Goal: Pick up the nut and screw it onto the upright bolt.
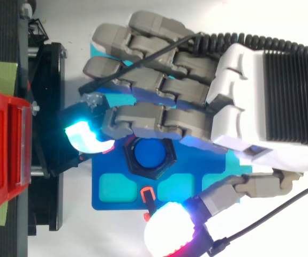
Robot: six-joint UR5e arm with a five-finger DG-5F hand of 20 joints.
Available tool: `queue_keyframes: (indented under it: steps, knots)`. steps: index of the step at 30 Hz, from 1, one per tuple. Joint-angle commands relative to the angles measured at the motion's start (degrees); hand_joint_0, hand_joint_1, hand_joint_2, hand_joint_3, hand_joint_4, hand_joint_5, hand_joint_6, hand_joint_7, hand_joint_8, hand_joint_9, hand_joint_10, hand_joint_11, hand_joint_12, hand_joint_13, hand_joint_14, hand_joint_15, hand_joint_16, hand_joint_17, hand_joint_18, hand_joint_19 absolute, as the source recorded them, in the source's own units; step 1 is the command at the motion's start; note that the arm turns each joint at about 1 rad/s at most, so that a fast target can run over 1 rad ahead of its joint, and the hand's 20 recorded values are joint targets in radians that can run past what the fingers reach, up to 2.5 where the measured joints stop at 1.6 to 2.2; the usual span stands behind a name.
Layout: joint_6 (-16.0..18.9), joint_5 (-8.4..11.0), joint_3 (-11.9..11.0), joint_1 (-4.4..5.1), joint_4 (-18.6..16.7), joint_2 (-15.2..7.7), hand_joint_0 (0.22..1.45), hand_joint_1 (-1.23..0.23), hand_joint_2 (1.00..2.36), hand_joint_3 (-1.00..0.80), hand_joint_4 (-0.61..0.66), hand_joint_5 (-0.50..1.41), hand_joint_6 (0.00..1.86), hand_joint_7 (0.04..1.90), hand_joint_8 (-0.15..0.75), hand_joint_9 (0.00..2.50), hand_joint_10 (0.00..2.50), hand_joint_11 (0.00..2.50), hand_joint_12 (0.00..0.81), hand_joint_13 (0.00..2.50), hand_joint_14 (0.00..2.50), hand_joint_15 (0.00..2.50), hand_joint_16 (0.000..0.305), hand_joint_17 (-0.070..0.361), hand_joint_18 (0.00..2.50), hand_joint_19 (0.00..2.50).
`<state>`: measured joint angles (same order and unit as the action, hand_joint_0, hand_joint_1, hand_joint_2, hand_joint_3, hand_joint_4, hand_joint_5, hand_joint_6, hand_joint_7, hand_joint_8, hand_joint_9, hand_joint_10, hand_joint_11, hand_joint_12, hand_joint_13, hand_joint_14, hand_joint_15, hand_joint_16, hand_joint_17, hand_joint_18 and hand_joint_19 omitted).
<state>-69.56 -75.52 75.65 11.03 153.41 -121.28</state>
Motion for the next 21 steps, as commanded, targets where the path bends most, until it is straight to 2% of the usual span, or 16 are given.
queue_keyframes:
  steps: [1,5,10,15,21]
  knots:
    - [0.04,0.02,1.25,0.39,-0.57,-0.01,0.37,-0.45,1.00,-0.50,0.09,-0.23,0.50,0.58,0.210,0.14,0.00,0.00,0.381,0.00,0.00,0.00,0.057,0.129,0.00,0.00]
    - [-0.05,0.46,2.30,0.83,-2.85,-0.09,0.38,-0.45,1.00,-0.50,0.09,-0.22,0.50,0.58,0.211,0.15,0.00,0.00,0.381,0.00,0.00,0.00,0.057,0.128,0.00,0.00]
    - [0.04,0.46,2.74,1.10,-3.12,-0.97,0.38,-0.45,1.00,-0.50,0.10,-0.21,0.50,0.59,0.217,0.19,0.00,0.00,0.382,0.00,0.00,0.00,0.056,0.127,0.00,0.00]
    - [1.36,0.28,2.74,1.01,-3.82,-2.64,0.39,-0.45,1.00,-0.50,0.12,-0.20,0.50,0.62,0.218,0.21,0.00,0.00,0.382,0.00,0.00,0.00,0.056,0.125,0.00,0.00]
    - [1.71,0.46,2.74,1.01,-5.14,-2.73,0.40,-0.45,1.00,-0.50,0.14,-0.19,0.50,0.68,0.227,0.25,0.00,0.00,0.382,0.00,0.00,0.00,0.055,0.124,0.00,0.00]
